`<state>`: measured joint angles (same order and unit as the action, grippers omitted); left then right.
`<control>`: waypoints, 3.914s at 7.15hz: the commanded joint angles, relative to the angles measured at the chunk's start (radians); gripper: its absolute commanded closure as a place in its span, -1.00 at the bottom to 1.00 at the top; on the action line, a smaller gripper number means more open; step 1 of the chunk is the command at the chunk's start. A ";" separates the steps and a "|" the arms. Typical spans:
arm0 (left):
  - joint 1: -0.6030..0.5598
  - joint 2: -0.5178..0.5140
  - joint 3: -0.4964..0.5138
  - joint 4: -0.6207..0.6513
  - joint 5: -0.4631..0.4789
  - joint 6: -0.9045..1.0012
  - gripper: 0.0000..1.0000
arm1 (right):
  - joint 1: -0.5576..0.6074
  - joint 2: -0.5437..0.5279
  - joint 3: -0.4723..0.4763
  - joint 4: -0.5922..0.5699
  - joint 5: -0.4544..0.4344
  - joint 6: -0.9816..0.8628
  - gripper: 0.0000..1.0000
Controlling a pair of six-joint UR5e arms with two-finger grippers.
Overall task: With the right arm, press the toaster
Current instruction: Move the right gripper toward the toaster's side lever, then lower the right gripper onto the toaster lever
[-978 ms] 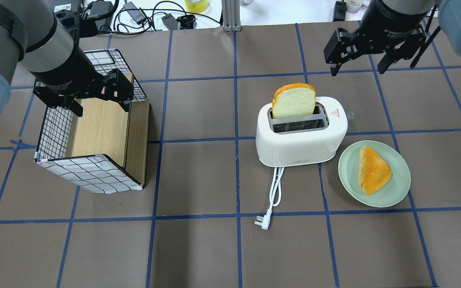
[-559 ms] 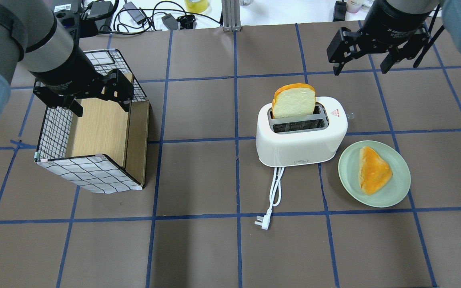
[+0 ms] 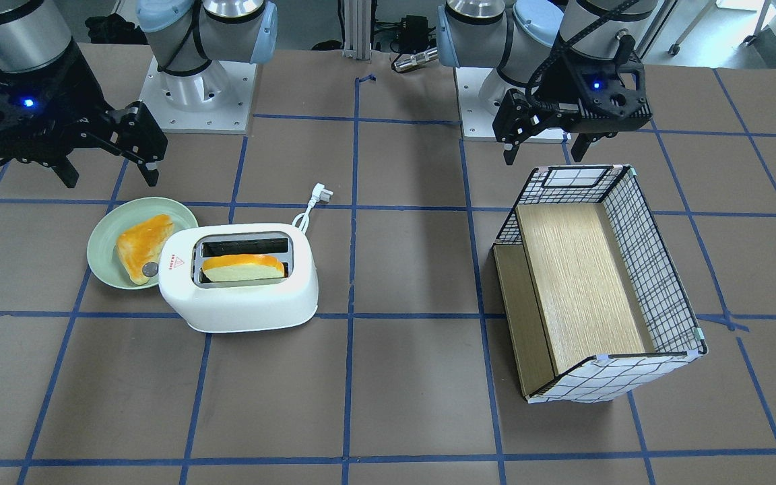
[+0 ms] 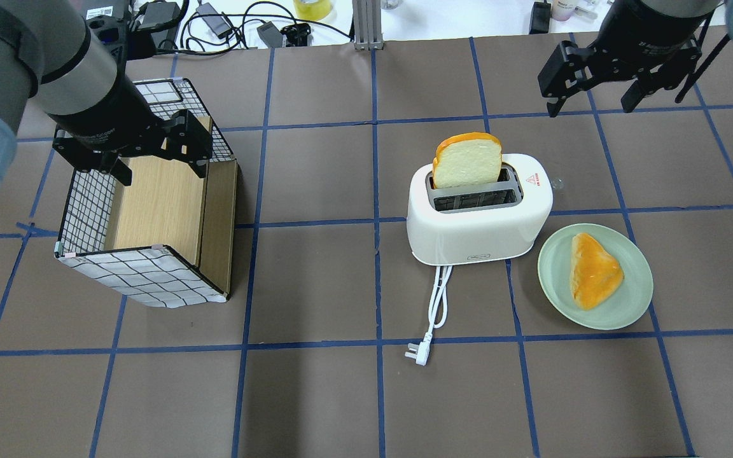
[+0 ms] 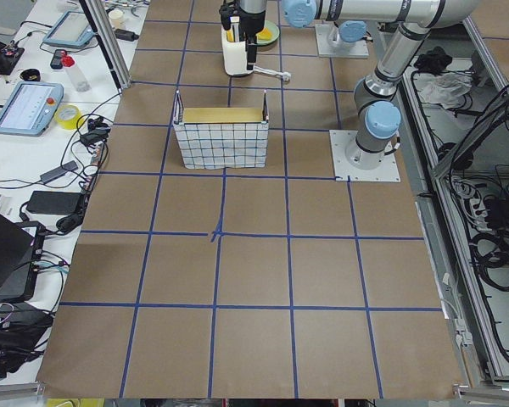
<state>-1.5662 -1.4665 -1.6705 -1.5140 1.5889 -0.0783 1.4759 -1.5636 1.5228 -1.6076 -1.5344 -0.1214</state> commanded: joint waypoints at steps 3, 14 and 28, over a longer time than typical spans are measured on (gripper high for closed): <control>0.000 0.000 0.000 0.000 0.000 0.000 -1.00 | -0.186 0.020 0.022 0.052 0.200 -0.170 -0.63; 0.000 0.000 0.000 0.000 0.000 0.000 -1.00 | -0.307 0.206 0.175 0.003 0.487 -0.420 0.96; 0.000 0.000 0.000 0.000 0.000 0.000 -1.00 | -0.325 0.246 0.232 0.032 0.533 -0.455 1.00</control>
<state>-1.5662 -1.4665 -1.6705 -1.5140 1.5892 -0.0782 1.1503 -1.3179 1.7538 -1.5753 -1.0040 -0.5764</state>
